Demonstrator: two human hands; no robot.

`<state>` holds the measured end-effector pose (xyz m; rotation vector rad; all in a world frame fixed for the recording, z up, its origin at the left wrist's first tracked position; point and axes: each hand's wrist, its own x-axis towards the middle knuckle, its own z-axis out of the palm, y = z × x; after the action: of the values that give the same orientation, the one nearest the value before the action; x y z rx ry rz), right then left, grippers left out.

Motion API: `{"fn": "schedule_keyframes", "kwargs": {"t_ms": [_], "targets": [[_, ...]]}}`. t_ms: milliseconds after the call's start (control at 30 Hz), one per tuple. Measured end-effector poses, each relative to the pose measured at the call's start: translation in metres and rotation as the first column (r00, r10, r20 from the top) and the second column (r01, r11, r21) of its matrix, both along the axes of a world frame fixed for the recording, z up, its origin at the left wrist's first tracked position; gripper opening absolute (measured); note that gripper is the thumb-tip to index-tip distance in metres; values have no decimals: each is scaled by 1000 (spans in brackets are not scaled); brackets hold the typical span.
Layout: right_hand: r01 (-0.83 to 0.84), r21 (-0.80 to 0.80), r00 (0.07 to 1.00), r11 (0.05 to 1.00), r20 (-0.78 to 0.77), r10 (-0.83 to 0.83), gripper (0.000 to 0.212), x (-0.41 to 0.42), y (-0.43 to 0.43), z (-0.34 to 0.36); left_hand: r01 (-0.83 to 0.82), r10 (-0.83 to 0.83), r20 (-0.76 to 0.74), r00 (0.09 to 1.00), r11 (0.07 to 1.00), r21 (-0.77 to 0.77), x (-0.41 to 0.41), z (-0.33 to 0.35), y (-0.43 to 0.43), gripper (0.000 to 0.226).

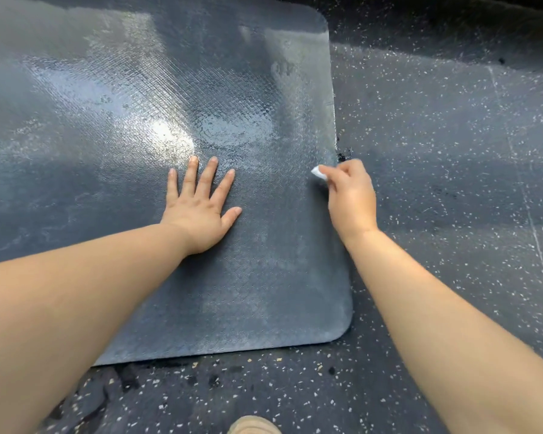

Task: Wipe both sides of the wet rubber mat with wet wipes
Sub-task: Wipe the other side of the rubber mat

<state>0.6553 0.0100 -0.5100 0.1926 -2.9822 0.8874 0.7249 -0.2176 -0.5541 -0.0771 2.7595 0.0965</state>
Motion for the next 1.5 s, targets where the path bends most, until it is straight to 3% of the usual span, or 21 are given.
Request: {"fn": "schedule_keyframes", "kwargs": {"t_ms": [100, 200, 333, 433, 500, 567, 700, 833, 900, 933, 1033, 1167, 1367, 1500], "targets": [[36, 170, 998, 985, 50, -46, 28, -45, 4, -19, -6, 6, 6, 1000, 1000, -12, 0, 3, 1, 71], [-22, 271, 999, 962, 48, 10, 24, -9, 15, -13, -28, 28, -18, 999, 1000, -7, 0, 6, 3, 70], [-74, 158, 994, 985, 95, 60, 29, 103, 44, -13, -68, 68, -92, 993, 998, 1, 5, 6, 11, 67], [-164, 234, 981, 958, 140, 134, 22, 182, 70, -12, -101, 101, -144, 984, 995, 8, 6, 6, 17, 65], [-239, 203, 956, 950, 221, 193, 14, 197, 73, -6, -82, 84, -179, 980, 996, 21, 3, 6, 20, 64], [-182, 128, 963, 975, 226, 149, 17, 171, 70, -2, -39, 44, -200, 979, 999, 32, -6, 7, 24, 63], [-99, 64, 995, 993, -16, 100, 20, 64, 32, 5, -52, 62, -229, 971, 997, 49, -47, 9, 27, 61], [-78, 50, 995, 996, -57, 81, 19, -21, -1, -20, -113, 129, -253, 959, 990, 79, -90, 8, 20, 59], [-67, 186, 994, 980, -72, 82, 12, -24, -5, -24, -132, 150, -253, 956, 988, 86, -105, 4, 13, 59], [-71, 258, 993, 964, -74, 93, 19, -15, -8, -22, -136, 153, -252, 956, 987, 84, -110, 2, 9, 59], [-176, 189, 980, 966, -62, 191, 14, 32, 4, -20, -127, 137, -286, 948, 990, 54, -111, -7, 5, 61], [-274, 165, 958, 948, -46, 285, 28, 57, 24, -16, -122, 134, -322, 937, 991, 56, -110, -11, 6, 63], [-280, 127, 955, 952, -63, 289, 20, -43, 1, -16, -127, 153, -317, 936, 987, 100, -109, -5, 6, 61], [-131, 90, 979, 987, -142, 143, 14, -131, -32, -20, -133, 157, -311, 937, 986, 99, -109, 0, 7, 59]]}}
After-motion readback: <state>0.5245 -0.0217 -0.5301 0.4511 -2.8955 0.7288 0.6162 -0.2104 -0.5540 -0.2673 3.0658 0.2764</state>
